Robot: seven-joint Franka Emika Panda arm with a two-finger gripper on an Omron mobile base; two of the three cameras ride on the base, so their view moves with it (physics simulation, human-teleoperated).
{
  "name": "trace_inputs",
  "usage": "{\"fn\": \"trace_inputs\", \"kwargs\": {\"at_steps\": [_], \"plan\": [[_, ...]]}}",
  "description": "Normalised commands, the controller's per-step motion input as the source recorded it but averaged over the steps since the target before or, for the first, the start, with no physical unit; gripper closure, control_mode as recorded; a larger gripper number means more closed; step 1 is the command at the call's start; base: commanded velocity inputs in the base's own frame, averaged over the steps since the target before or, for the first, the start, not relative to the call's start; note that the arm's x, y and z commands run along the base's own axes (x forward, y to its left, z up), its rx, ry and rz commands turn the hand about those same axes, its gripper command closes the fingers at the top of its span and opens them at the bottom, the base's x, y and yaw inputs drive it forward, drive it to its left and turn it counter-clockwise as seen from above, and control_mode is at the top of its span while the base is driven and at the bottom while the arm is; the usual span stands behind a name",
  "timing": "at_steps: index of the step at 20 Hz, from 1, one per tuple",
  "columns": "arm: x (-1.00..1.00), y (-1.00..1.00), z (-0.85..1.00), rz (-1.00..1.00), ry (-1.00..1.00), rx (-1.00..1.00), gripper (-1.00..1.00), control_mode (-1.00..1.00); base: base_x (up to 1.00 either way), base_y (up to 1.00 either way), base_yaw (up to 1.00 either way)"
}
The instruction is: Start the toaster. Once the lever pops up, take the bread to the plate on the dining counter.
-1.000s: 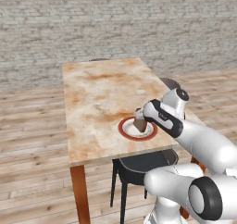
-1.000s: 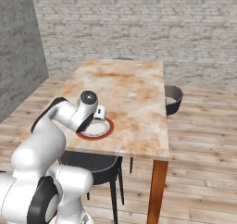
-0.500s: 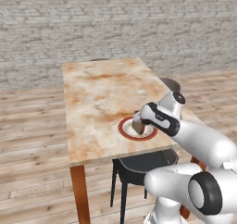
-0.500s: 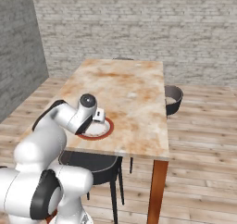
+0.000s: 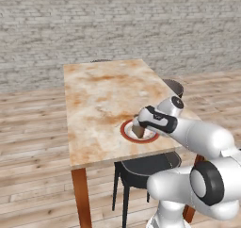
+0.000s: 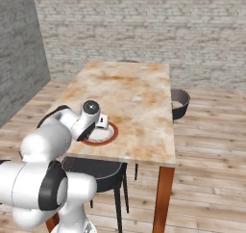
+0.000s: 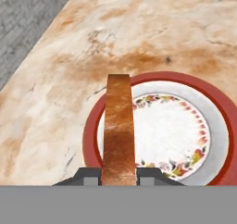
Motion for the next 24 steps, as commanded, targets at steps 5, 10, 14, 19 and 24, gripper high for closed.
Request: {"fn": "trace_inputs", "kwargs": {"at_steps": [5,10,14,19,24], "plan": [[0.29,0.00,0.00,0.00,-0.02,0.00,1.00,-1.00,0.00,0.00,0.00],[0.23,0.00,-0.01,0.00,-0.01,0.00,1.00,-1.00,0.00,0.00,0.00],[0.05,0.00,-0.10,0.00,0.00,0.00,1.00,-1.00,0.00,0.00,0.00],[0.05,0.00,-0.08,0.00,0.00,0.00,1.00,-1.00,0.00,0.00,0.00],[0.04,0.00,-0.13,0.00,0.00,0.00,1.00,-1.00,0.00,0.00,0.00]]}}
